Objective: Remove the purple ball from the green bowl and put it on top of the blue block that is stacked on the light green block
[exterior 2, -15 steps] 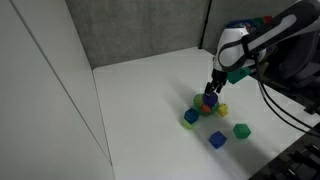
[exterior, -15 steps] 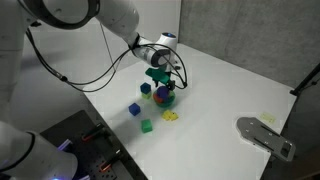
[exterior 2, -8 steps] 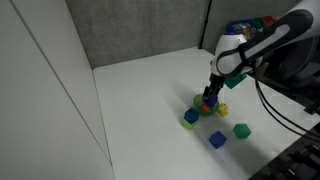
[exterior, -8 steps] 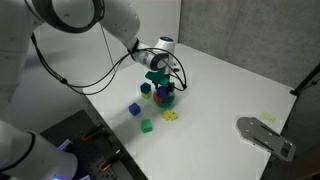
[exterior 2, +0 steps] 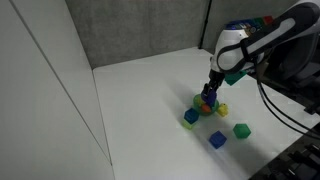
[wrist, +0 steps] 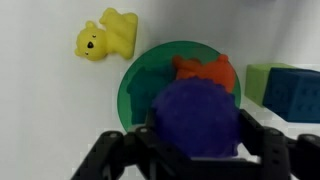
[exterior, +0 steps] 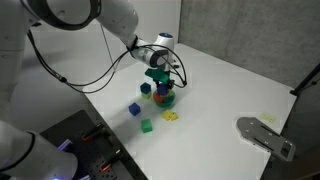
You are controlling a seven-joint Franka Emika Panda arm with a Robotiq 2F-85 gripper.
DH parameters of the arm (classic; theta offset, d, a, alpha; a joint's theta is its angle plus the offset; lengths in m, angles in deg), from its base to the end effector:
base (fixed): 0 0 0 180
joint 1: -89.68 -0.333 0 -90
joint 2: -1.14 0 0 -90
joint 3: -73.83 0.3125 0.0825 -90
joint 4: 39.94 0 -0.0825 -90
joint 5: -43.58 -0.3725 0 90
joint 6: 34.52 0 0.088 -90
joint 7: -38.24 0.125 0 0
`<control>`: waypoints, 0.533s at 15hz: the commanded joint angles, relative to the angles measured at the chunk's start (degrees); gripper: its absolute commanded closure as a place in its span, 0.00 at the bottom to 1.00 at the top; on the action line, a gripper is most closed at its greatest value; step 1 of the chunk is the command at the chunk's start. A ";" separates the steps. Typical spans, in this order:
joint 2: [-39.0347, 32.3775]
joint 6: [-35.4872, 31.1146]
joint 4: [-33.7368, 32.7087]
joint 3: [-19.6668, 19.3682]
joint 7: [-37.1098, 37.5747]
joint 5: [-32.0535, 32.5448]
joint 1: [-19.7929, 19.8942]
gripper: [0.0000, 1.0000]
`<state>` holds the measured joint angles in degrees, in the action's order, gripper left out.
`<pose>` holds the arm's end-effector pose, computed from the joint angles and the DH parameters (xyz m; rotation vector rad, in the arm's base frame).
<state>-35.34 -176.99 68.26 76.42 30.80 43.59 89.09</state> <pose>0.6171 0.0337 0.1510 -3.1005 -0.2754 0.0575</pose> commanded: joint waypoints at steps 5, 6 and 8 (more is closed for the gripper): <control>9.08 3.45 4.38 3.64 -1.62 -1.56 0.03 0.48; 9.46 3.80 4.78 3.98 -1.44 -1.55 -0.35 0.48; 9.98 4.25 5.72 4.69 -1.32 -1.48 -1.08 0.48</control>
<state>-27.83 -173.77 71.34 80.20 30.80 43.11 88.52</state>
